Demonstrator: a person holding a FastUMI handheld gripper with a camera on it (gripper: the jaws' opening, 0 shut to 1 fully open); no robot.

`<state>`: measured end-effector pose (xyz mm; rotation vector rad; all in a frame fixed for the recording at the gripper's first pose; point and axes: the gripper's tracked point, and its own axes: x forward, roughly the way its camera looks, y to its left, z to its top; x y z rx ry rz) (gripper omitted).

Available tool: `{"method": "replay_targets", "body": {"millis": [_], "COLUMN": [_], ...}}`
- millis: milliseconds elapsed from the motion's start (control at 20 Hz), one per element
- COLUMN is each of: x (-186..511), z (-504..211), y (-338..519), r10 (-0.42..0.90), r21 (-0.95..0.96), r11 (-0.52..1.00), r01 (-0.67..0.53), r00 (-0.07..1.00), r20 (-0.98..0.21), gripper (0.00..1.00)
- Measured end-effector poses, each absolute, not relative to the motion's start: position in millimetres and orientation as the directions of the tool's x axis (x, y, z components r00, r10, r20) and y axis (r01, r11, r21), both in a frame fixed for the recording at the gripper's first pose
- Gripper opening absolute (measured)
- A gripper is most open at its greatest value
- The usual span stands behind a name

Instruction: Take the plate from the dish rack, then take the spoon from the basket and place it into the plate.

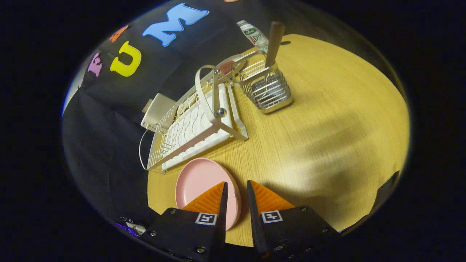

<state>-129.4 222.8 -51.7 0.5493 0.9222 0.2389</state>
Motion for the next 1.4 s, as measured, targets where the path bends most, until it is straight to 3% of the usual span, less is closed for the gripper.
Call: {"method": "replay_targets", "body": {"millis": [200,500,800,1400], "x": [-120.4,-100.1,-80.9,-5.2], "z": [-14.4,57.2,75.3,45.7], "y": [181.2,147.9,113.8,88.8], "r10": [0.259,0.151,0.076,0.110], "r21": [0.322,0.167,0.120,0.149], "r11": [0.945,0.982,0.992,0.986], "r01": [-0.050,-0.089,-0.044,-0.080], "r00": [0.715,0.901,0.959,0.972], "r20": [-0.650,-0.407,-0.273,-0.208], "gripper": [0.30,0.30,0.30,0.30]}}
